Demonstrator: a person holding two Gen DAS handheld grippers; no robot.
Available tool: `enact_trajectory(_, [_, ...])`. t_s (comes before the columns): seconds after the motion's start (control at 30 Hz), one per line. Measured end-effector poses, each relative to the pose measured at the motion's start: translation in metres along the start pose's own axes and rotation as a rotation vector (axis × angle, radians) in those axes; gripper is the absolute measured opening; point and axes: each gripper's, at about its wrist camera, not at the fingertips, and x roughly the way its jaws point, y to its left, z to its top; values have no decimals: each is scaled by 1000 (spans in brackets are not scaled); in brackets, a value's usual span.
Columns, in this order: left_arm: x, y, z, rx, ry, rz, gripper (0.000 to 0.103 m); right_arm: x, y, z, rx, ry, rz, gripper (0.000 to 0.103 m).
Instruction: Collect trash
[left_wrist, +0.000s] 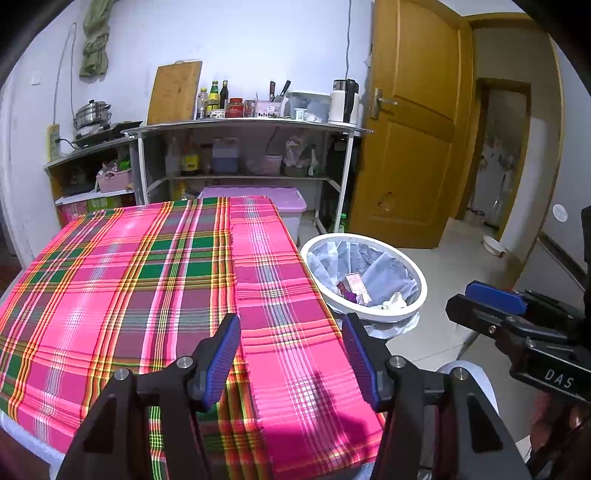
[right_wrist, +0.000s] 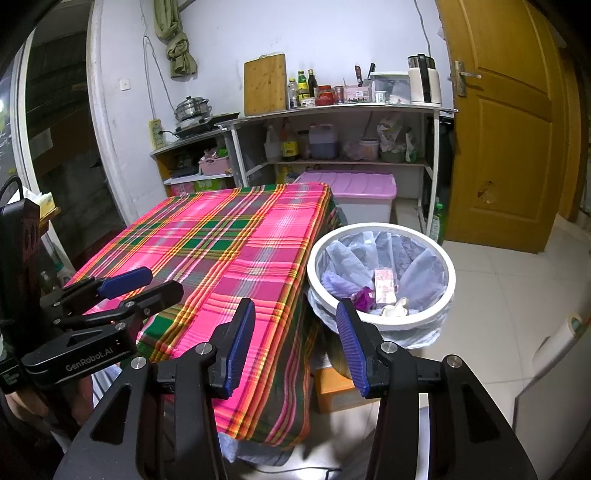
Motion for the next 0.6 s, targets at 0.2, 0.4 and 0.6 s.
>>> enact_trajectory(0.2, [-1, 1, -2, 0, -4, 5, 57, -1, -1, 1, -1, -1, 0, 47])
enact_trajectory(0.4, [-3, 3, -4, -1, -8, 11, 57, -1, -2, 3, -7, -1, -2, 47])
enact_trajectory(0.6, [-7, 4, -4, 0, -14, 15, 57, -1, -1, 3, -7, -1, -3, 47])
